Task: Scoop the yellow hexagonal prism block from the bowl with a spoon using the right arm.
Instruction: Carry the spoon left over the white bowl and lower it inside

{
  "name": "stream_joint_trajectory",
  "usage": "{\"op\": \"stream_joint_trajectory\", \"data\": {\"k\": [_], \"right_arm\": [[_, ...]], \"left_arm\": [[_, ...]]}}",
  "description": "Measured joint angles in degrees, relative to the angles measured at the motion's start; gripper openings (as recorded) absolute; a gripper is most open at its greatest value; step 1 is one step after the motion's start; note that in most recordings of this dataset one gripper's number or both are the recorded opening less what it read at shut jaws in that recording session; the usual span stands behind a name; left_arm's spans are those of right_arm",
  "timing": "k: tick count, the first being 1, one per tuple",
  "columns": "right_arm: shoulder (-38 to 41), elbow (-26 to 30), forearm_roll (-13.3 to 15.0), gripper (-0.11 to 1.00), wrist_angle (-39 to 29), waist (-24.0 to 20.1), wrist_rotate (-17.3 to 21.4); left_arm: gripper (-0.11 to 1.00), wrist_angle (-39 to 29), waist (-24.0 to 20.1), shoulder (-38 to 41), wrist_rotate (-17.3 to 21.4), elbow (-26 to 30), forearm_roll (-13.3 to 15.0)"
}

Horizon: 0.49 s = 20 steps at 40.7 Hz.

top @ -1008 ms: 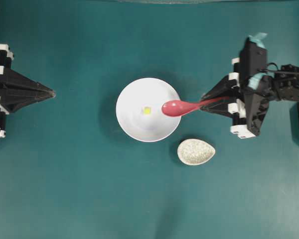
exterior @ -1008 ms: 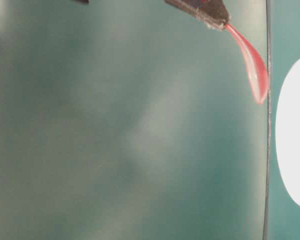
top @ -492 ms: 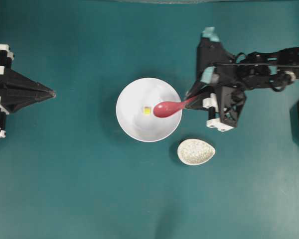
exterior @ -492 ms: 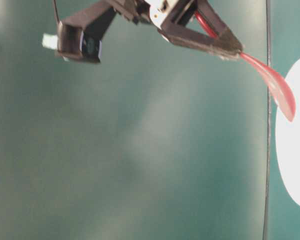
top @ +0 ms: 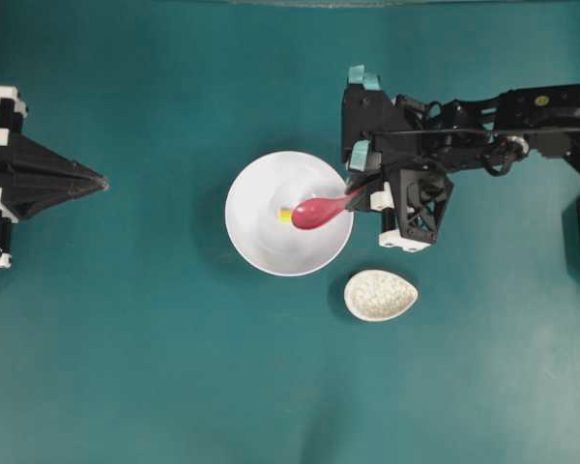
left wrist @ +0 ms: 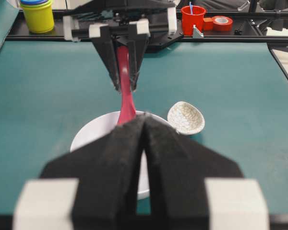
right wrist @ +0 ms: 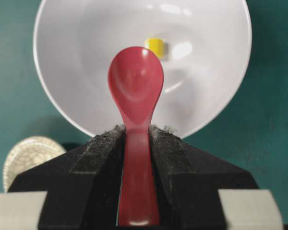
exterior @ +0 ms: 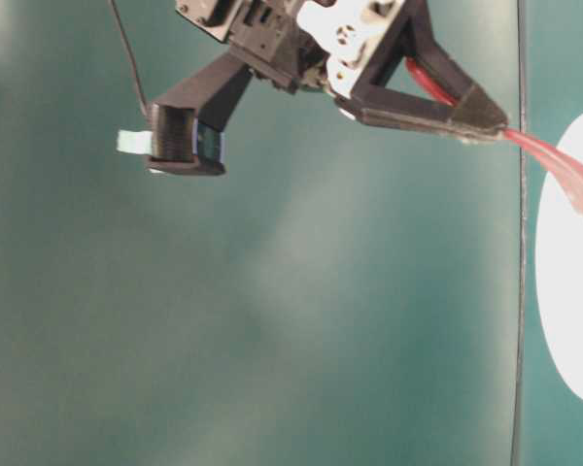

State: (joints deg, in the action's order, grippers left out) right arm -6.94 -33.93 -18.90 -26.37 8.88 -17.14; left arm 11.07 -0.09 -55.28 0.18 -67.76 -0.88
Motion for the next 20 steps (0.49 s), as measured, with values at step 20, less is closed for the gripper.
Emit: {"op": "stream_joint_trajectory", "data": {"k": [20], "right_arm": [[2.99,0.09,0.0,0.23,0.09,0.53,0.0]], "left_arm": [[-0.01,0.0,0.0,-0.09,0.0,0.0,0.0]]}}
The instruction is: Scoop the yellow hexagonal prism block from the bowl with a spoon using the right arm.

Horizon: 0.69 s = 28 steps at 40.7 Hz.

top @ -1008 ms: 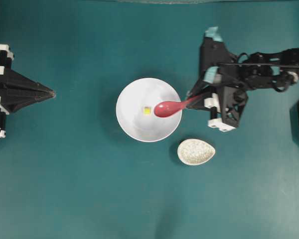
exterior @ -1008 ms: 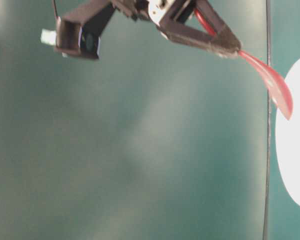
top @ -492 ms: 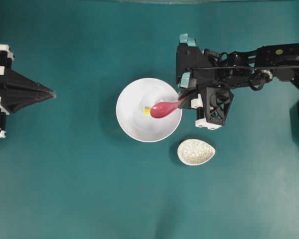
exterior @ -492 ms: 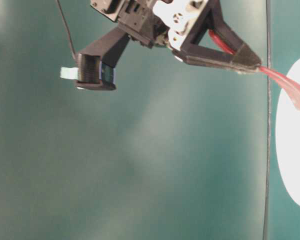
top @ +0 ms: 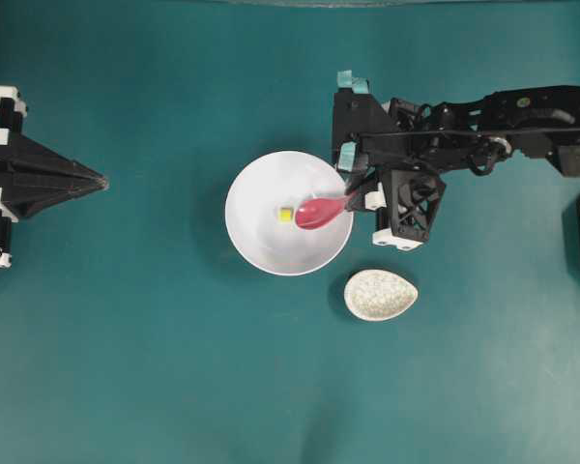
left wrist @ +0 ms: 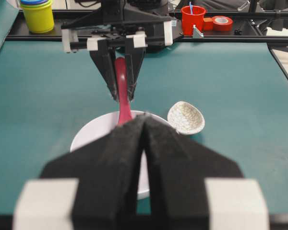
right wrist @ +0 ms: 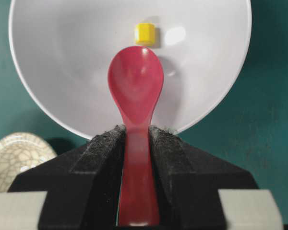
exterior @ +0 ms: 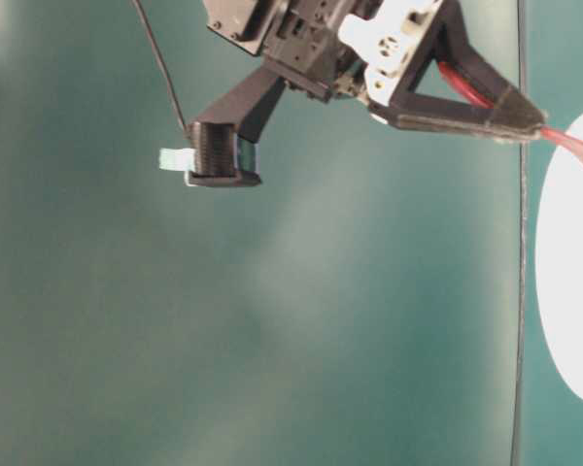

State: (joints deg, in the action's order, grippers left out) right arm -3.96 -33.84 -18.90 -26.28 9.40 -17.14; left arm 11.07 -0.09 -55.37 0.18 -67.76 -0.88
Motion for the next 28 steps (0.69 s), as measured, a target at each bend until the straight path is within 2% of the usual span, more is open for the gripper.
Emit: {"op": "stream_joint_trajectory", "data": {"k": [28], "right_arm": [[4.04,1.14,0.0,0.24,3.25,0.18,-0.26]], "left_arm": [[-0.01,0.0,0.0,0.0,0.09,0.0,0.0]]}}
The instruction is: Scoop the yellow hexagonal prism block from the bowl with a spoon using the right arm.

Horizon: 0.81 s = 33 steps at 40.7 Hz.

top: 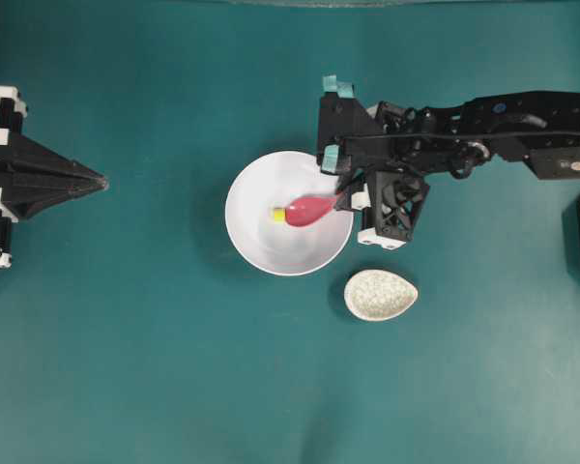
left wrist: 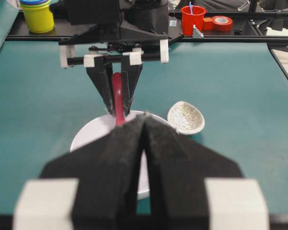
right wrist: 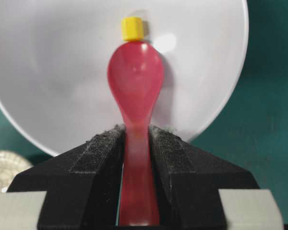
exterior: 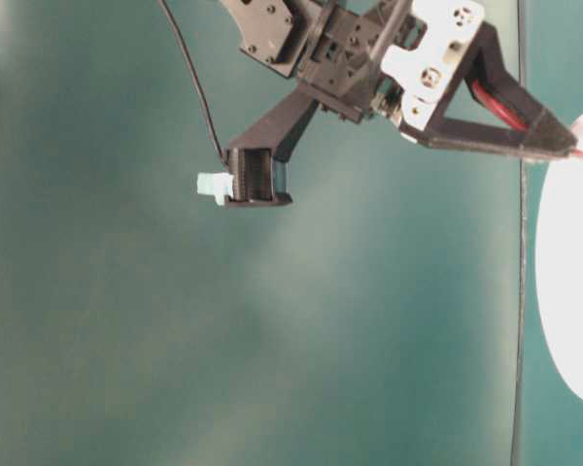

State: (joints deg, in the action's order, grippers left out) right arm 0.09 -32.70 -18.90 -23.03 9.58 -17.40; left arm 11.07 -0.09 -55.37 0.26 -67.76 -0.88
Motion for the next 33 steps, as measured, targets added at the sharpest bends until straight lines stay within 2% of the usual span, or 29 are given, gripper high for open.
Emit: {"op": "stream_joint_trajectory", "data": {"k": [20,33], "right_arm": [[2.55,3.25,0.0,0.23,1.32,-0.18,-0.09],[2.72,3.69,0.0,0.23,5.1,-1.23,-0.26]], "left_arm": [[-0.01,0.0,0.0,0.0,0.0,0.0,0.0],[-0.01,0.0,0.0,0.0,-0.09,0.0,0.0]]}}
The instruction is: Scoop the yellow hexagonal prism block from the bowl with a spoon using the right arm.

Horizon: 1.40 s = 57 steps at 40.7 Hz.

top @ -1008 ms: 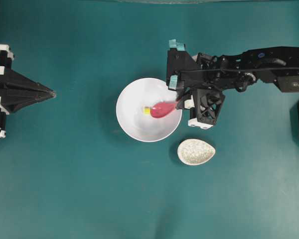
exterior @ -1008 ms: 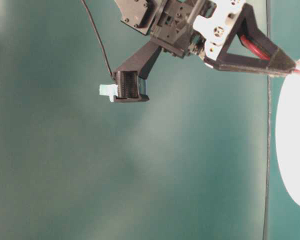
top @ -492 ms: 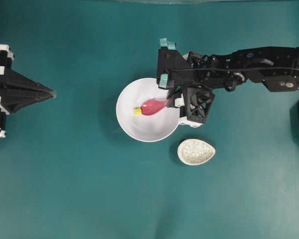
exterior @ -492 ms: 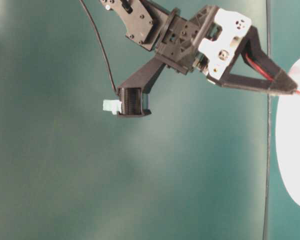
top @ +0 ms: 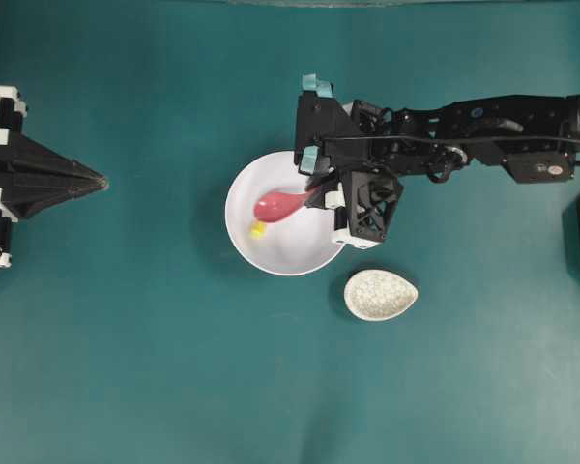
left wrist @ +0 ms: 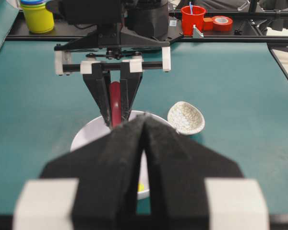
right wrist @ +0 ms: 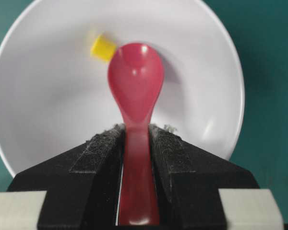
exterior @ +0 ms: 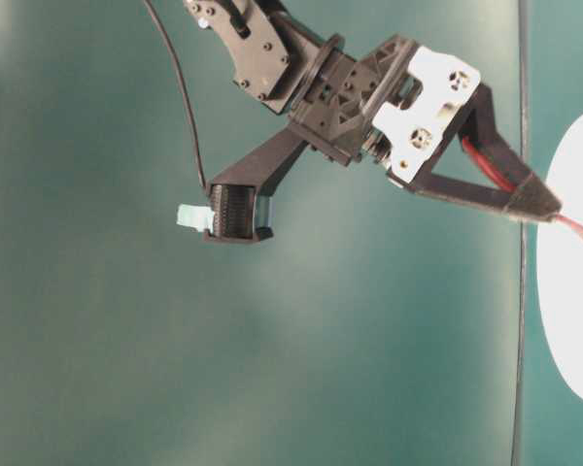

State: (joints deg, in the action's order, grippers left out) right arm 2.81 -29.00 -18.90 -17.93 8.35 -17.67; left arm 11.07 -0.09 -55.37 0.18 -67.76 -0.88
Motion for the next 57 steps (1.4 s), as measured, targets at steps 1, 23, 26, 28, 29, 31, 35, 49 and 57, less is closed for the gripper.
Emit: {"op": "stream_joint_trajectory", "data": {"k": [1,23,26,28,29,31,35,49,57], "right_arm": [[0.09,0.09,0.0,0.23,0.09,0.0,0.0],[-4.92,3.16,0.0,0.23,-4.22,0.18,0.26],[-6.33,3.16,0.0,0.23,-5.54,0.26,0.53],[-6.94,3.16,0.0,0.23,-6.42,0.18,0.7],[-7.21,3.16,0.0,0.23,-7.03,0.26,0.97],[-7.73,3.16,0.0,0.23,-8.0,0.18,1.23],[-8.17,3.16,0.0,0.23,-10.11,0.18,2.46],[-8.26,3.16,0.0,0.23,-17.75,0.18,10.72],[-8.26,3.16,0.0,0.23,-21.01,0.18,13.1]], "left_arm": [[-0.01,0.0,0.0,0.0,0.09,0.0,0.0],[-0.01,0.0,0.0,0.0,0.09,0.0,0.0],[-0.01,0.0,0.0,0.0,0.0,0.0,0.0],[-0.01,0.0,0.0,0.0,0.09,0.0,0.0],[-0.01,0.0,0.0,0.09,0.09,0.0,0.0],[-0.01,0.0,0.0,0.0,0.09,0.0,0.0],[-0.01,0.0,0.0,0.09,0.09,0.0,0.0],[-0.01,0.0,0.0,0.0,0.09,0.0,0.0],[-0.01,0.09,0.0,0.09,0.09,0.0,0.0]]}}
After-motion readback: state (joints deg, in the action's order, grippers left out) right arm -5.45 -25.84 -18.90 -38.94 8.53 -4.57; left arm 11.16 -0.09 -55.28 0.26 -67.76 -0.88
